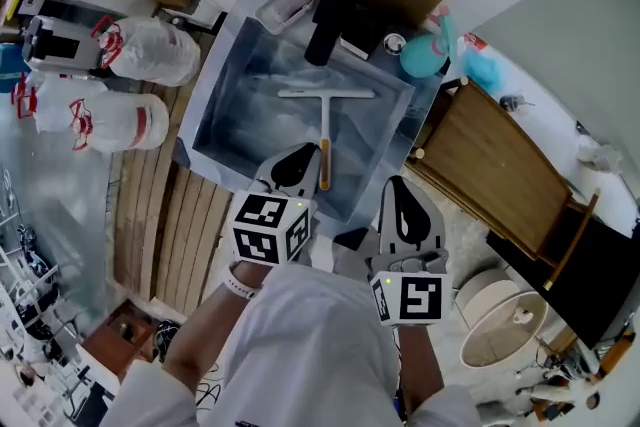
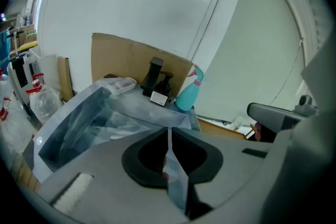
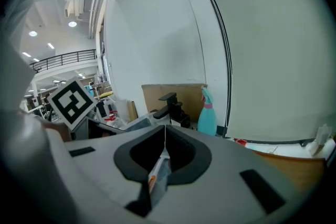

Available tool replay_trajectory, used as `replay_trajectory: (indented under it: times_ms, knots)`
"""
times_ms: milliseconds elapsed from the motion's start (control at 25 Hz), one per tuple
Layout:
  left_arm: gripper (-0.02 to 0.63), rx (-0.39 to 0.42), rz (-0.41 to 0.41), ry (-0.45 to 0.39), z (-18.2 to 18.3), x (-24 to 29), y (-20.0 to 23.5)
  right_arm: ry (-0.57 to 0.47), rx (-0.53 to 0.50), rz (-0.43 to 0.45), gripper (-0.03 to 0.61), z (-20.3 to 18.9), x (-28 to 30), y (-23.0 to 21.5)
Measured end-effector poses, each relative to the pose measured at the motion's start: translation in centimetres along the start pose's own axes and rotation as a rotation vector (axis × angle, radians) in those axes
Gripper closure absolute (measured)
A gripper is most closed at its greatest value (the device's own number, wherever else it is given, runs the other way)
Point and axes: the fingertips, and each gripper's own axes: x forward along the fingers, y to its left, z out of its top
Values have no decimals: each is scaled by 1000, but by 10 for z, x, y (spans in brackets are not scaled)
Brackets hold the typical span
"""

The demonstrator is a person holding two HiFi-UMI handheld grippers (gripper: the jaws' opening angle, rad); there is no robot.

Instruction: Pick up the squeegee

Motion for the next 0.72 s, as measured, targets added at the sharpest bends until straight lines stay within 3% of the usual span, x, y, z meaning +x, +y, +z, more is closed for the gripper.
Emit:
replay_trajectory:
  times_ms: [120,280,720]
  knots:
    - [603,-6,20,34,-8,23,9,32,-10,17,572,-13,17,-7]
    - [520,-32,44,82,-22,52,23,54,-8,21,572,-24,35,-16]
    - [453,-83,138,192,-66,130,60,98,-19,45,572,-45,61,-26]
